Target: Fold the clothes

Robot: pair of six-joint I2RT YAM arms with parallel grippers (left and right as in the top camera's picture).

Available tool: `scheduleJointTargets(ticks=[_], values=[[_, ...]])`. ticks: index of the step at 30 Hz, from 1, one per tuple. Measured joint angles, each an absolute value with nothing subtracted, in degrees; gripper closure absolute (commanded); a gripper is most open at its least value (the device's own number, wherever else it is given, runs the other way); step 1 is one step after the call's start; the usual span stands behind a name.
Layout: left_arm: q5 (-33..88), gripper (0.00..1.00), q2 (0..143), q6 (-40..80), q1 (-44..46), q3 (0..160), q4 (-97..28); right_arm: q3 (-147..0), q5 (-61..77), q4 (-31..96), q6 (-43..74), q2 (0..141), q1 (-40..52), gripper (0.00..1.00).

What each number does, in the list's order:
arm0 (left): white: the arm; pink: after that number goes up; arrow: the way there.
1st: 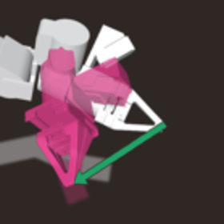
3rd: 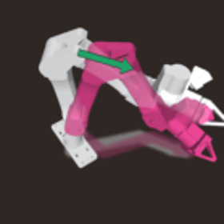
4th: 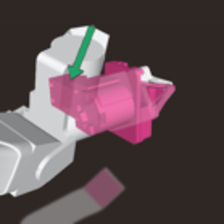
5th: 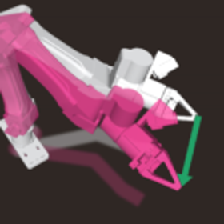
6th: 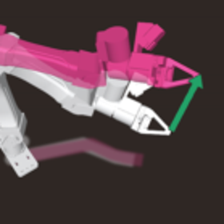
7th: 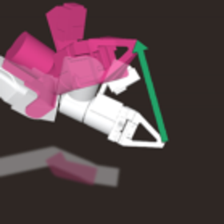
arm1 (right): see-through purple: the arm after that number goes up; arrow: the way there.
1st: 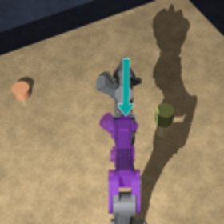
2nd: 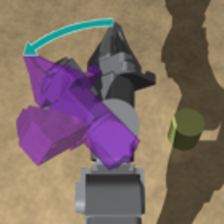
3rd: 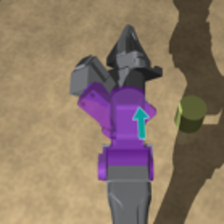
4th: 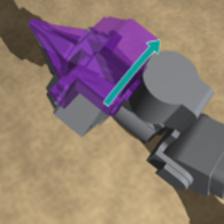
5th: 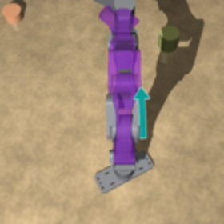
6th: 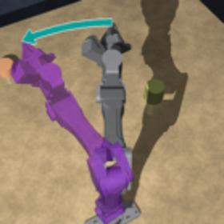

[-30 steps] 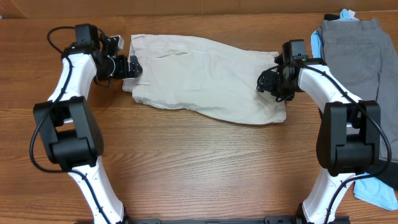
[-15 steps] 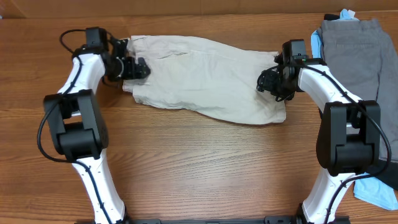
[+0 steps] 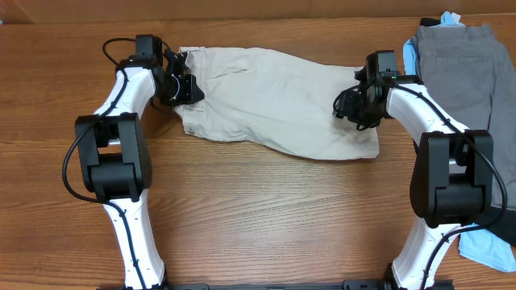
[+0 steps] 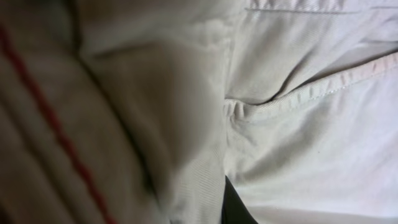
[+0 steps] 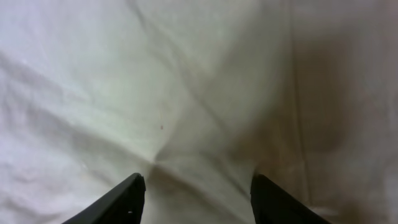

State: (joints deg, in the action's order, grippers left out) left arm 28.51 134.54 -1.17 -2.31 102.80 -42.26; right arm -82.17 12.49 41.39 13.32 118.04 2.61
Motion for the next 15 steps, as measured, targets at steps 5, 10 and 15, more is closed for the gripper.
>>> scheduleJointTargets(ticks=[5, 10, 15], values=[[28.1, 0.96, 134.7, -0.9, -3.7, 106.5, -56.4, -83.9, 16.1, 42.8, 13.3, 118.0, 2.6, 0.46], [25.9, 0.96, 134.3, -2.1, -5.1, 111.9, -67.8, -85.6, 19.0, 43.4, 13.4, 117.3, 2.6, 0.35], [24.2, 0.96, 131.0, -3.4, -5.3, 117.3, -73.3, -85.6, 20.2, 44.7, 13.5, 116.0, 2.6, 0.35]])
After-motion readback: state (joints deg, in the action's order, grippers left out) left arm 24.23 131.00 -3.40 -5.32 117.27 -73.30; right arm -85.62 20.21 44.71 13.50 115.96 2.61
